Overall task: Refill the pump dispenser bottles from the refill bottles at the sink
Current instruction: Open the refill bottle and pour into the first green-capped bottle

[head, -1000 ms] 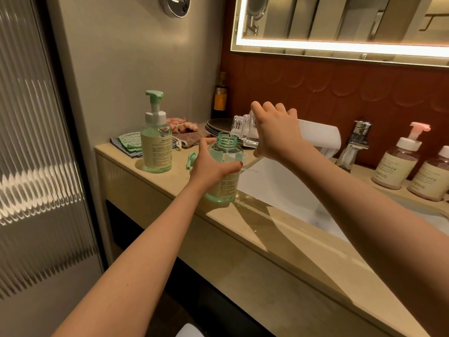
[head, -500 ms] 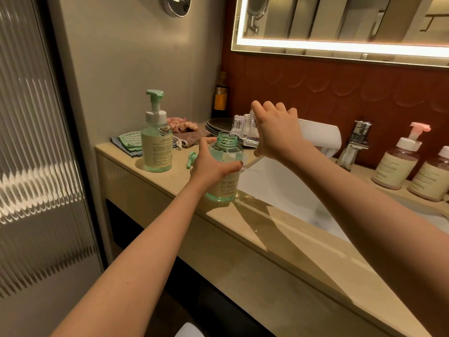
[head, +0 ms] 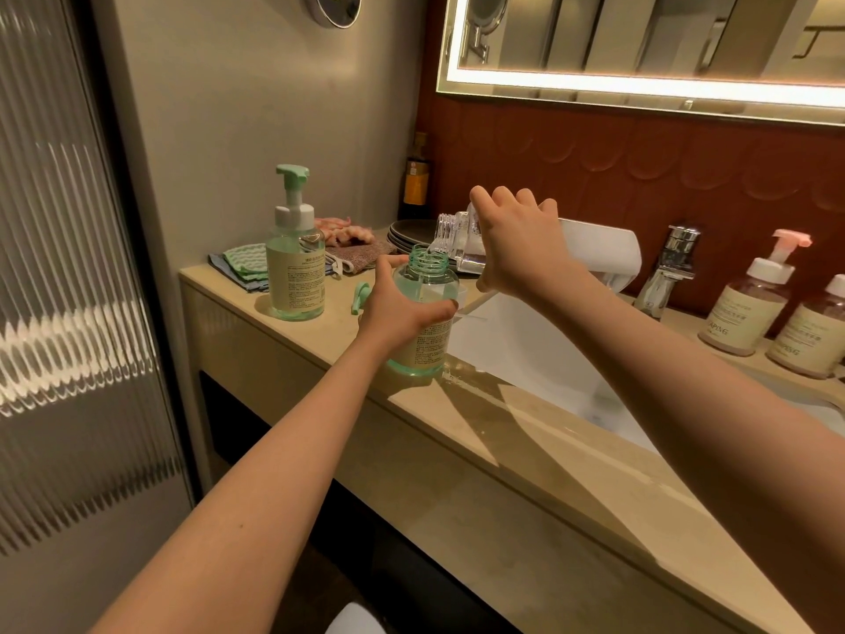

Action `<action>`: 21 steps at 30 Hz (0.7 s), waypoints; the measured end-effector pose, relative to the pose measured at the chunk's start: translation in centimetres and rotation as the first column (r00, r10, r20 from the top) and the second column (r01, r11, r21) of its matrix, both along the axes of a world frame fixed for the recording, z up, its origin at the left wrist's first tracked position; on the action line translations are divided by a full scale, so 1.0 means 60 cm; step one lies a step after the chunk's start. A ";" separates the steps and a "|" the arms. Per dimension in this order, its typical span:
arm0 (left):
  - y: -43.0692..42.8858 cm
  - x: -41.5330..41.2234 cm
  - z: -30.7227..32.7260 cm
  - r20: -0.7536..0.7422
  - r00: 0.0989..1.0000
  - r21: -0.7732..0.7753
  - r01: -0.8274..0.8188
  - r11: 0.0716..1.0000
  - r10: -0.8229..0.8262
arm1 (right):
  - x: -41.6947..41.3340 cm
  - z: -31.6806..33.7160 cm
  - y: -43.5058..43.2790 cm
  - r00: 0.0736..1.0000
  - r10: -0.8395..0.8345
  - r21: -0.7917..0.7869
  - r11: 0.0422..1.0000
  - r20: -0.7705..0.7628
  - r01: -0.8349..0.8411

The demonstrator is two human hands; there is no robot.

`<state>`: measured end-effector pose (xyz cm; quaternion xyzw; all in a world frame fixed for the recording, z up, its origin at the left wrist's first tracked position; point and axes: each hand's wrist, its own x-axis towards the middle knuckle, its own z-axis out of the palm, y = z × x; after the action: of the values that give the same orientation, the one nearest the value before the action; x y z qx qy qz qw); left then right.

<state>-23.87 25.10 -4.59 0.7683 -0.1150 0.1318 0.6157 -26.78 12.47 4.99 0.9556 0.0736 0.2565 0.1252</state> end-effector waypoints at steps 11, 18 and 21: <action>0.000 0.002 0.000 -0.003 1.000 -0.004 -0.003 1.000 0.003 | -0.002 0.002 0.002 1.000 -0.005 0.003 1.000 -0.010 0.005; 0.000 0.003 -0.001 -0.007 1.000 -0.016 0.003 1.000 -0.003 | -0.004 0.002 0.002 1.000 -0.006 0.002 1.000 -0.009 0.006; 0.000 0.003 -0.002 -0.006 1.000 -0.017 0.001 1.000 -0.001 | -0.005 0.002 0.002 1.000 -0.007 -0.001 1.000 -0.009 0.007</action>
<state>-23.66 25.10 -4.71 0.7634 -0.1122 0.1302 0.6226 -27.06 12.61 5.10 0.9569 0.0711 0.2517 0.1264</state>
